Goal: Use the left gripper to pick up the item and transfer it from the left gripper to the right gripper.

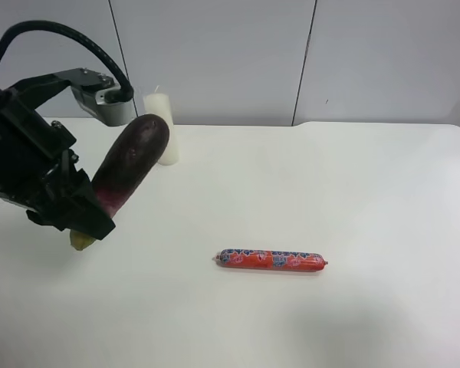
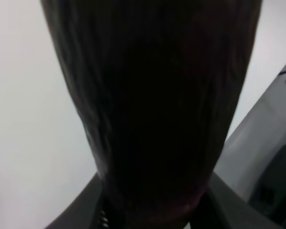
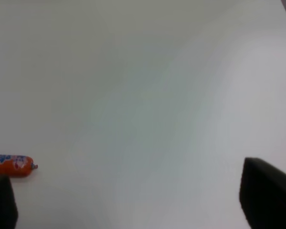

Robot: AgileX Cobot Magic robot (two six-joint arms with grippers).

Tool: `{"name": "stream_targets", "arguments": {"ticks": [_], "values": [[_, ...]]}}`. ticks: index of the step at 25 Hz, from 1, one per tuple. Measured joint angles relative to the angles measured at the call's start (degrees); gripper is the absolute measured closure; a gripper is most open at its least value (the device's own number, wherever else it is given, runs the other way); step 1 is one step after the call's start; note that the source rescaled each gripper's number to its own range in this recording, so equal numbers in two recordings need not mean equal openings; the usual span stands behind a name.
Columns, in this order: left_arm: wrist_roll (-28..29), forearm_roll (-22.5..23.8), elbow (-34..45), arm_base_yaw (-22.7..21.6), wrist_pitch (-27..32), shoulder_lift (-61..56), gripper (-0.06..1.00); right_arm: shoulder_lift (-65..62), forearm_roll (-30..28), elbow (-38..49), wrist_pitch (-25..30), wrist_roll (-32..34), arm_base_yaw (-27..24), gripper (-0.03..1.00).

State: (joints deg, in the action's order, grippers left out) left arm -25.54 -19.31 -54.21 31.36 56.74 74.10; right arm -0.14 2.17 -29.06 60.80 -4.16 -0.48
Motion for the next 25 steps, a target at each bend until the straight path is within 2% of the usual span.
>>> {"name": "stream_targets", "arguments": {"ticks": [6, 10, 18, 25], "values": [[0.1, 3.7, -4.7, 8.8, 0.0, 5.2, 0.94, 0.0, 0.0, 0.0, 0.0, 0.0, 0.0, -0.03], [-1.0, 4.6, -8.0, 12.5, -0.2, 8.4, 0.94, 0.0, 0.0, 0.0, 0.0, 0.0, 0.0, -0.03], [-4.5, 4.9, -9.3, 13.7, -0.9, 9.7, 0.94, 0.0, 0.0, 0.0, 0.0, 0.0, 0.0, -0.03], [-4.8, 4.9, -9.3, 13.7, -0.9, 9.7, 0.94, 0.0, 0.0, 0.0, 0.0, 0.0, 0.0, -0.03]]}}
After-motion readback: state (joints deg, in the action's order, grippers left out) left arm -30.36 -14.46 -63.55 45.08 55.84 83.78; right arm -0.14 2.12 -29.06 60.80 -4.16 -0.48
